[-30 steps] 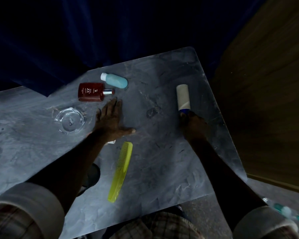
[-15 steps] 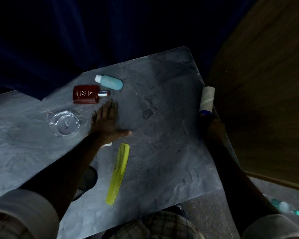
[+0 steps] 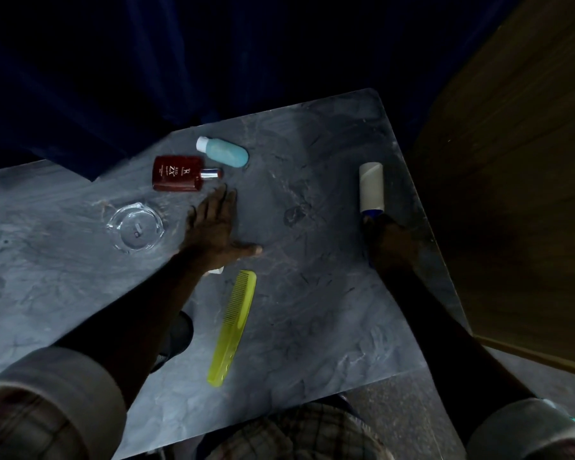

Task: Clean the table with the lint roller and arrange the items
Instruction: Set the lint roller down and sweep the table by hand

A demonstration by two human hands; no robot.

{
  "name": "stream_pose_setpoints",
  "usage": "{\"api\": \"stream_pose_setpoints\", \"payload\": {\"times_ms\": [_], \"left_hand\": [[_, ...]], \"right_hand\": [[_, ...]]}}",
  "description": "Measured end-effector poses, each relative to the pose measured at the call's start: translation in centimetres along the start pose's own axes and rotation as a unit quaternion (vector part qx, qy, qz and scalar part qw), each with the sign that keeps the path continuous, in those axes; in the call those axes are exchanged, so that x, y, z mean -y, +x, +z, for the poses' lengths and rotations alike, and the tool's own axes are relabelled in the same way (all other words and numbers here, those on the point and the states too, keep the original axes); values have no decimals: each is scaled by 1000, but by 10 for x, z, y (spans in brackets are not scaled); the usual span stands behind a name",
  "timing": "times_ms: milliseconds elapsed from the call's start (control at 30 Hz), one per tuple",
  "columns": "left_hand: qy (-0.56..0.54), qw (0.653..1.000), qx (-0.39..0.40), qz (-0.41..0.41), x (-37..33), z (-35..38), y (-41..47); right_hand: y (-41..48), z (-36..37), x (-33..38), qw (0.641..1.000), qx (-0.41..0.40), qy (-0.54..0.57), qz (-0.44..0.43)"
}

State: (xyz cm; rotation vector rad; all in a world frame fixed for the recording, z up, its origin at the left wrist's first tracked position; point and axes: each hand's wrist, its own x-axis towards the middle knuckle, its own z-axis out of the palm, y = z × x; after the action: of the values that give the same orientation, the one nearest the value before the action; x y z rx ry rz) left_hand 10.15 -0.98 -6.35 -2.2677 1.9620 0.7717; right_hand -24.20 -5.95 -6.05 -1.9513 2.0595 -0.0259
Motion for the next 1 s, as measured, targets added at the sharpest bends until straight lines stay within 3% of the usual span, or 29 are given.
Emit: {"api": "stream_pose_setpoints", "payload": {"times_ms": [200,300,433,467,533,800,1000], "left_hand": [[-10,1000,-1,-9,-1,-2,0],[-13,1000,-9,-9,-1,-1,-1],[-6,1000,-12,-12,-1,-1,0],[-4,1000,-6,-12,-2,-2,1],[-3,1000,2,-11,-2,-3,1],[-6,1000,8,-12,-2,-4,-1],[3,1000,10,-13,-2,-4,0]], "right_hand": [[-8,10,58,999,22,-5,-49],[-16,12,75,993,79,16,-81],[-35,14,105,990,7,-77,-121],[-38,16,110,988,26,-70,-136],[-41,22,115,988,66,-46,-131],[-39,24,118,987,56,-76,-127],[-39,22,119,993,44,-31,-102]]}}
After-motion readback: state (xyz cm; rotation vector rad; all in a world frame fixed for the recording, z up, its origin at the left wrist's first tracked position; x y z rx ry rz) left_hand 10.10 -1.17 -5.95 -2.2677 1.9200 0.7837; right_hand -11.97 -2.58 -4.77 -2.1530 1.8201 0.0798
